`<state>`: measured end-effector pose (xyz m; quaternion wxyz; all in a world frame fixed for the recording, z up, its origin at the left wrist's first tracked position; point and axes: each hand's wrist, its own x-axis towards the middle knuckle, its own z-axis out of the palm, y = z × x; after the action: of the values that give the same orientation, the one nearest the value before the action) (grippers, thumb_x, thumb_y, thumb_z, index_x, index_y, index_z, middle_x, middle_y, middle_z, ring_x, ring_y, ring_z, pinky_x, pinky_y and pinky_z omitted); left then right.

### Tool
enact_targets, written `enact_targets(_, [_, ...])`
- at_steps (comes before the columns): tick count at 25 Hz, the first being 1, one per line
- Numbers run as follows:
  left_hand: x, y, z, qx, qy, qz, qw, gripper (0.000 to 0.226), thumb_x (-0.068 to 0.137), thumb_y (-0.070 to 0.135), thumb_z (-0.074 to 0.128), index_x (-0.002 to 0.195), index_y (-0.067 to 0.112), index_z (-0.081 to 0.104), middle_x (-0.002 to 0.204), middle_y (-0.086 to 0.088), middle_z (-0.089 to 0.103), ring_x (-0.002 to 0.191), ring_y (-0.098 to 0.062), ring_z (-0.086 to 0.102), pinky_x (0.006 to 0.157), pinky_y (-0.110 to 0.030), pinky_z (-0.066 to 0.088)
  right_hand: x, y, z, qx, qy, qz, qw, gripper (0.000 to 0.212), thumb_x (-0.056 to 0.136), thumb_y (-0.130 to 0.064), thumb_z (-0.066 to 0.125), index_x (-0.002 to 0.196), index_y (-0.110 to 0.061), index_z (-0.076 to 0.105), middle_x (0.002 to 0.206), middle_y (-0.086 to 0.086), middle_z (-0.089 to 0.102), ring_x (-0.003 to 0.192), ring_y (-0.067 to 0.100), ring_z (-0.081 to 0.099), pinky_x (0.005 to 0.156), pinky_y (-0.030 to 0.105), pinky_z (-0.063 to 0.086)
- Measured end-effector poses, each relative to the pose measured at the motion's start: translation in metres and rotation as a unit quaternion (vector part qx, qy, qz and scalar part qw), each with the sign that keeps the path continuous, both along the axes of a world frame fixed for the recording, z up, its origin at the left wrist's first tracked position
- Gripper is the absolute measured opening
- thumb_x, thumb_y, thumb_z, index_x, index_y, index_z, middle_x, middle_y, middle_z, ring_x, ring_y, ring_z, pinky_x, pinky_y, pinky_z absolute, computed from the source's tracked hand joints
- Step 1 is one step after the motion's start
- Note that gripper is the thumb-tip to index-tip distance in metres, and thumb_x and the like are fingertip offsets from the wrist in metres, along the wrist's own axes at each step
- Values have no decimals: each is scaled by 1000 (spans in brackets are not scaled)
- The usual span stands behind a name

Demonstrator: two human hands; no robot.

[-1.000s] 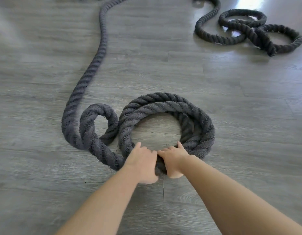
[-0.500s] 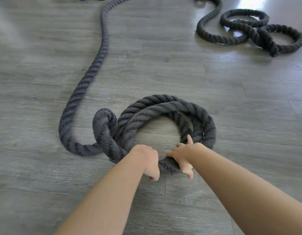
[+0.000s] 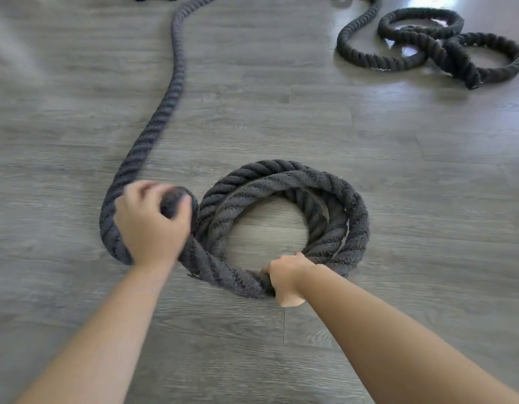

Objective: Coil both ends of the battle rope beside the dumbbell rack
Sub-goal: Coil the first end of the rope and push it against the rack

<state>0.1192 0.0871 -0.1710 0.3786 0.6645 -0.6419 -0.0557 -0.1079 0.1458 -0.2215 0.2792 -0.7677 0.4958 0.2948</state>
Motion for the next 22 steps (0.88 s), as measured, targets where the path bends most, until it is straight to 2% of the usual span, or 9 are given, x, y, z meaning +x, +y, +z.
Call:
enact_targets(1, [12, -17, 6, 156, 173, 109, 966, 76, 67, 70, 71, 116, 12, 68, 120, -12, 64, 106, -30, 63, 90, -43, 51, 1, 0, 0, 0, 6, 1, 1000, 40, 79, -7, 55, 118, -12, 61, 101, 10, 65, 95, 32, 60, 88, 45, 42])
enact_targets(3, [21, -37, 4, 420, 503, 133, 743, 99, 62, 87, 63, 120, 7, 63, 117, -18, 70, 100, -31, 69, 82, -45, 56, 2, 0, 2, -7, 4, 3, 1000, 34, 81, -6, 55, 114, -10, 62, 99, 10, 64, 93, 31, 59, 86, 42, 40])
enact_targets(4, [19, -36, 3, 475, 577, 97, 657, 97, 69, 88, 54, 116, 4, 63, 107, -21, 72, 88, -30, 71, 73, -44, 57, 2, 1, 5, -10, 0, 5, 1000, 31, 82, -5, 55, 113, -9, 61, 97, 10, 64, 92, 30, 59, 85, 41, 38])
enact_targets(7, [3, -32, -3, 454, 667, -4, 591, 68, 86, 59, 51, 115, -2, 52, 75, -11, 66, 48, -21, 49, 45, -23, 42, 3, 1, 10, -15, 3, 27, 1000, 32, 84, -4, 56, 115, -10, 60, 89, 7, 60, 85, 29, 57, 82, 39, 36])
enact_targets(9, [-9, -38, 0, 403, 684, -35, 607, 47, 85, 42, 56, 105, 0, 55, 67, -4, 54, 48, -18, 43, 45, -22, 39, 4, 0, 12, -15, 8, 44, 999, 33, 85, -6, 57, 118, -10, 59, 84, 5, 58, 84, 28, 56, 83, 40, 36])
enact_targets(11, [-28, -53, 12, 350, 580, -40, 734, 24, 88, 27, 61, 82, 4, 58, 63, -5, 55, 48, -18, 50, 50, -24, 43, 4, -2, 15, -14, 13, 58, 998, 35, 87, -7, 57, 122, -9, 58, 78, 2, 53, 83, 27, 54, 89, 43, 37])
enact_targets(14, [-69, -66, 32, 297, 242, -109, 917, 15, 83, 7, 68, 96, 9, 59, 80, -9, 67, 68, -20, 65, 69, -34, 50, 5, -3, 20, -9, 12, 67, 998, 28, 89, -7, 57, 117, -7, 60, 76, 2, 51, 75, 24, 51, 100, 48, 37])
enact_targets(18, [-103, -71, 9, 316, -99, -174, 927, 65, 85, 20, 58, 146, 21, 36, 133, -14, 58, 121, -37, 54, 94, -39, 45, 5, 1, 25, -8, 32, 70, 997, 7, 89, -6, 59, 85, -9, 54, 72, 1, 47, 63, 17, 41, 105, 49, 35])
enact_targets(22, [-81, -59, -37, 337, -262, -139, 894, 69, 91, 26, 54, 152, 16, 23, 145, -16, 43, 131, -36, 40, 103, -48, 40, 2, 2, 26, -11, 51, 104, 993, 15, 88, -6, 60, 79, -10, 49, 72, 2, 48, 77, 25, 49, 111, 54, 32])
